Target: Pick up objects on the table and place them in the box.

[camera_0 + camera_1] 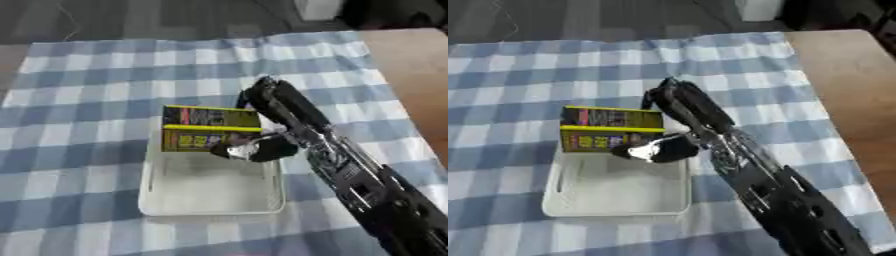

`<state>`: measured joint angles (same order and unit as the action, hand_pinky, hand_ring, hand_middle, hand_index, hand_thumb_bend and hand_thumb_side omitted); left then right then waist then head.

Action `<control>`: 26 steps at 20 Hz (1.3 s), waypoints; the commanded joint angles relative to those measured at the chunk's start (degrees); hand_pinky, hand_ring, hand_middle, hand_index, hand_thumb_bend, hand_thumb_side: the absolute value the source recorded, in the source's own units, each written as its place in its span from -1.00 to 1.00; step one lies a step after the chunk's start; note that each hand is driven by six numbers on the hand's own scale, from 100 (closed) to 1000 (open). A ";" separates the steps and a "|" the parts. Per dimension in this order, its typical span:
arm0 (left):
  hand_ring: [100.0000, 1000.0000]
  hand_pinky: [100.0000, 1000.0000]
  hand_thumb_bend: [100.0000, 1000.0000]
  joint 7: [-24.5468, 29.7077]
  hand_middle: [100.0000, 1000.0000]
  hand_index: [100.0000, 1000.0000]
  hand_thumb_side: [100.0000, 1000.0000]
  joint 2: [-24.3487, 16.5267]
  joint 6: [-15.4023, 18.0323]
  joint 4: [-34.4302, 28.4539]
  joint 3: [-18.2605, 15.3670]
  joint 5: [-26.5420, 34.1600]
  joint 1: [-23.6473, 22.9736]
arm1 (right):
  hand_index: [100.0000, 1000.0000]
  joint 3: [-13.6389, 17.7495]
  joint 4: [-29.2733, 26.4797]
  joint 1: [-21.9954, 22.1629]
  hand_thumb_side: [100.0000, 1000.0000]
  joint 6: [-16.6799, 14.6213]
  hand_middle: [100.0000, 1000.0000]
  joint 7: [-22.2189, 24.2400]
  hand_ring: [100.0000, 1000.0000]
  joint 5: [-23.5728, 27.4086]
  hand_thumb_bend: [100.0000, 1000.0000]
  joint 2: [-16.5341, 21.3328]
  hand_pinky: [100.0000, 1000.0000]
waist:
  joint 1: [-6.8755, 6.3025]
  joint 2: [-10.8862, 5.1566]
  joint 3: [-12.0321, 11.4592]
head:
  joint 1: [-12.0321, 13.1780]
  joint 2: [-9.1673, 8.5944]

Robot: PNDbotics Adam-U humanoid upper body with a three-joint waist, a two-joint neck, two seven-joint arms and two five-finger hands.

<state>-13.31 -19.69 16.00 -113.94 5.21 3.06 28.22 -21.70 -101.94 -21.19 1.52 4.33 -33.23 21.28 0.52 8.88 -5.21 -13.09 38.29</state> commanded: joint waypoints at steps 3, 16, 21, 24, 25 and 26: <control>0.20 0.18 0.51 -0.27 0.51 0.56 0.11 -1.22 0.05 -0.65 -0.39 -0.32 0.92 | -0.44 0.66 2.13 2.09 -0.14 0.07 -1.00 -2.28 -1.00 1.61 0.46 -3.48 -1.00 | -0.21 -0.85 0.04 | 0.17 -0.58; 0.20 0.18 0.51 -0.09 0.51 0.57 0.12 -1.10 0.09 -0.65 -0.22 -0.36 0.99 | 0.45 -0.28 5.18 2.81 0.72 -7.85 0.30 -5.06 0.06 9.24 0.52 -4.95 -1.00 | -0.39 -0.51 0.17 | 0.82 -1.67; 0.20 0.18 0.51 -0.14 0.51 0.57 0.12 -1.09 0.03 -0.65 -0.25 -0.44 0.77 | 0.57 0.61 3.37 0.92 0.82 -7.72 0.39 -3.97 0.17 15.49 0.46 -3.94 -1.00 | -0.46 -0.59 0.17 | 1.10 -1.72; 0.20 0.18 0.51 -0.14 0.51 0.57 0.12 -1.15 -0.06 -0.65 -0.22 -0.46 0.56 | 0.57 2.54 -0.63 -2.13 0.85 -5.35 0.37 -3.80 0.15 25.53 0.43 -1.74 -1.00 | -0.32 -0.88 0.20 | 1.19 -1.77; 0.20 0.18 0.52 -0.14 0.51 0.57 0.12 -1.21 -0.11 -0.65 -0.23 -0.47 0.45 | 0.59 3.41 -2.54 -3.26 0.91 -4.42 0.37 -4.14 0.14 30.43 0.39 -0.62 -1.00 | -0.17 -1.08 0.23 | 1.26 -1.70; 0.20 0.18 0.52 -0.16 0.51 0.57 0.12 -1.30 -0.15 -0.65 -0.25 -0.48 0.34 | 0.59 4.56 -4.76 -4.30 0.92 -3.48 0.37 -4.93 0.14 36.33 0.38 0.89 -1.00 | 0.02 -1.27 0.30 | 1.36 -1.63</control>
<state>-13.38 -19.69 15.90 -113.94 5.21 3.02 28.17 -18.51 -103.69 -24.33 -2.88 -0.26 -1.92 20.11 0.62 8.64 -5.01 -12.32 37.20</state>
